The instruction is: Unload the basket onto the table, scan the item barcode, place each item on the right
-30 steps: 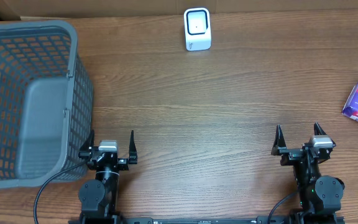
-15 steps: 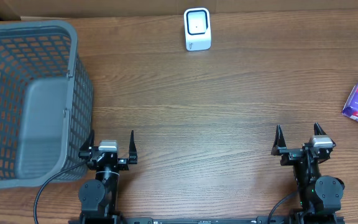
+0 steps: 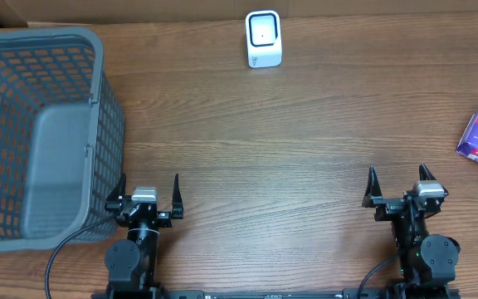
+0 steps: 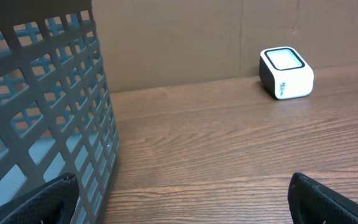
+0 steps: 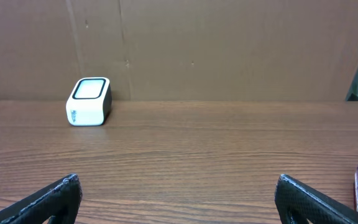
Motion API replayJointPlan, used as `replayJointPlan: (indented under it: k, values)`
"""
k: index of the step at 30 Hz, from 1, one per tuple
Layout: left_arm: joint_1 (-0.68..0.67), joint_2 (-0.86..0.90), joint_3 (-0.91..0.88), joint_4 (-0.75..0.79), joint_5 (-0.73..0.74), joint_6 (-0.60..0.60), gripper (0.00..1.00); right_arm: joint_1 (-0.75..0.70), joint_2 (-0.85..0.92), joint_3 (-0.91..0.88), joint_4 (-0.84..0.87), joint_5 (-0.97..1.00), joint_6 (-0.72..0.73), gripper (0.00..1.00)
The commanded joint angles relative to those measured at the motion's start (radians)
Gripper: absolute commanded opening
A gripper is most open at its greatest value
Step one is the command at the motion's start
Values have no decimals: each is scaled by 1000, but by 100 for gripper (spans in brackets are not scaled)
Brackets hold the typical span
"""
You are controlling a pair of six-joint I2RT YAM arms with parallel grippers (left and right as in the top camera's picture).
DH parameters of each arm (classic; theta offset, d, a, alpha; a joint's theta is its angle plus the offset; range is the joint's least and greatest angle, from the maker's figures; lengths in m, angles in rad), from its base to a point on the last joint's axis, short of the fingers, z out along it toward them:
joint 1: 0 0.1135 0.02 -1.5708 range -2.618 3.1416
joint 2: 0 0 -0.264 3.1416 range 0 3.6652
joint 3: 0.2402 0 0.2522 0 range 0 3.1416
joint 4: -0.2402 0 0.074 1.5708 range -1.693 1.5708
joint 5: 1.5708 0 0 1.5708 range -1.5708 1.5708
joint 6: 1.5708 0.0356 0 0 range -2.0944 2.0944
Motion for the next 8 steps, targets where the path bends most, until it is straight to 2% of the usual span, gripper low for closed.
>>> replayJointPlan:
  k: [1, 8]
  values:
    - [4, -11, -6, 6, -1, -13, 100, -5, -5, -10, 7, 9, 7, 100]
    - [4, -11, -6, 6, -1, -13, 100, -5, -5, -10, 7, 9, 7, 100]
